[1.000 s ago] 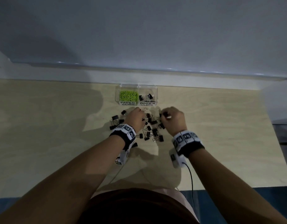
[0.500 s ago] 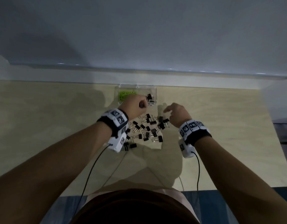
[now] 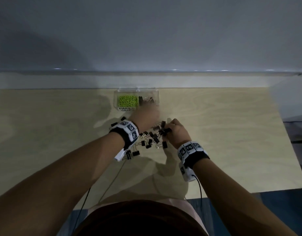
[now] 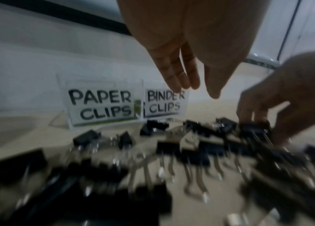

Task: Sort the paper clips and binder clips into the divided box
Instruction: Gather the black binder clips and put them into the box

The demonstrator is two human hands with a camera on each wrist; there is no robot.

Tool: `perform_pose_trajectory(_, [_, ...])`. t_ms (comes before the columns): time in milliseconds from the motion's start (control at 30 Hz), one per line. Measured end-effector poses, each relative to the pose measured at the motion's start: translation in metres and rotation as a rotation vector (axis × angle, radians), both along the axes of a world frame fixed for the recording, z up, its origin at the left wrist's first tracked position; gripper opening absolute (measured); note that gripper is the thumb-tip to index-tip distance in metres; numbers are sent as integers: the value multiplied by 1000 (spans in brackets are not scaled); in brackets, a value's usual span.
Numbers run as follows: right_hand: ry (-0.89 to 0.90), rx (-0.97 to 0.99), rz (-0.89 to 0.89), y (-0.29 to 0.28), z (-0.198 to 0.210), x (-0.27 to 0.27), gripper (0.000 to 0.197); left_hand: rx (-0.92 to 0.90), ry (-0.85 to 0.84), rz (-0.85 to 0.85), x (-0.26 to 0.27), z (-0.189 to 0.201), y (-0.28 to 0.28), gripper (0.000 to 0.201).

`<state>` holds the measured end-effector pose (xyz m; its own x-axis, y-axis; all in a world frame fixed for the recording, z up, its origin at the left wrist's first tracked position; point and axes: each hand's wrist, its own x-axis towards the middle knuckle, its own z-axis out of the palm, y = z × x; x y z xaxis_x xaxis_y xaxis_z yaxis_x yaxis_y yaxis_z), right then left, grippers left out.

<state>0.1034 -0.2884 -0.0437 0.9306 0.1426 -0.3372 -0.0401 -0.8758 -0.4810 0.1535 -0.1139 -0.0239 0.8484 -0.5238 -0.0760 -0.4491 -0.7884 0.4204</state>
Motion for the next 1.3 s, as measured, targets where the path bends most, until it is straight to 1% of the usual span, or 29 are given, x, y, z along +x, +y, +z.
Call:
perform_pose_trajectory(67, [4,31,-20,0,-1,-2,27,79,106,-22,-14,-14,1,31])
perform_pose_trajectory(133, [19,31,-20,-1,-1,-3,24,102,176,40,-20,-24,0,41])
perform_pose_trajectory(200, [20,23,-13,-1,-1,-4,22,86,186,107,-23,-27,-4,42])
perform_pose_trajectory(333, [-3,-20,11,1,-1,-4,24,60,233,154,-24,-28,-15,36])
perform_pose_trajectory(433, [-5,-69,53,4,0,-5,29,52,264,149,-23,-28,-19,27])
perform_pose_trajectory(567, [10,-126,66,5,-1,-5,36,52,262,148,-21,-26,-15,14])
perform_pose_trajectory(667, [21,-144,80,3,-2,-5,29,27,287,165,-21,-23,-8,3])
perform_pose_trajectory(767, [37,-129,72,-1,-2,-4,22,23,331,173,-21,-23,1,6])
perform_pose_trajectory(867, [61,-122,55,-5,-1,-2,15,51,340,188,-22,-24,9,21])
perform_pose_trajectory(933, [78,-129,62,-8,0,0,10,56,347,196,-22,-24,11,26])
perform_pose_trajectory(1067, [112,-133,93,-10,3,3,8,124,329,171,-25,-22,9,16])
perform_pose_trajectory(1167, [92,-134,127,-8,5,5,10,151,315,161,-25,-19,9,15])
perform_pose_trajectory(1233, [75,-146,163,-6,5,5,11,149,298,145,-25,-16,9,13])
perform_pose_trajectory(1300, [64,-149,187,-3,5,5,11,109,268,144,-25,-9,10,10])
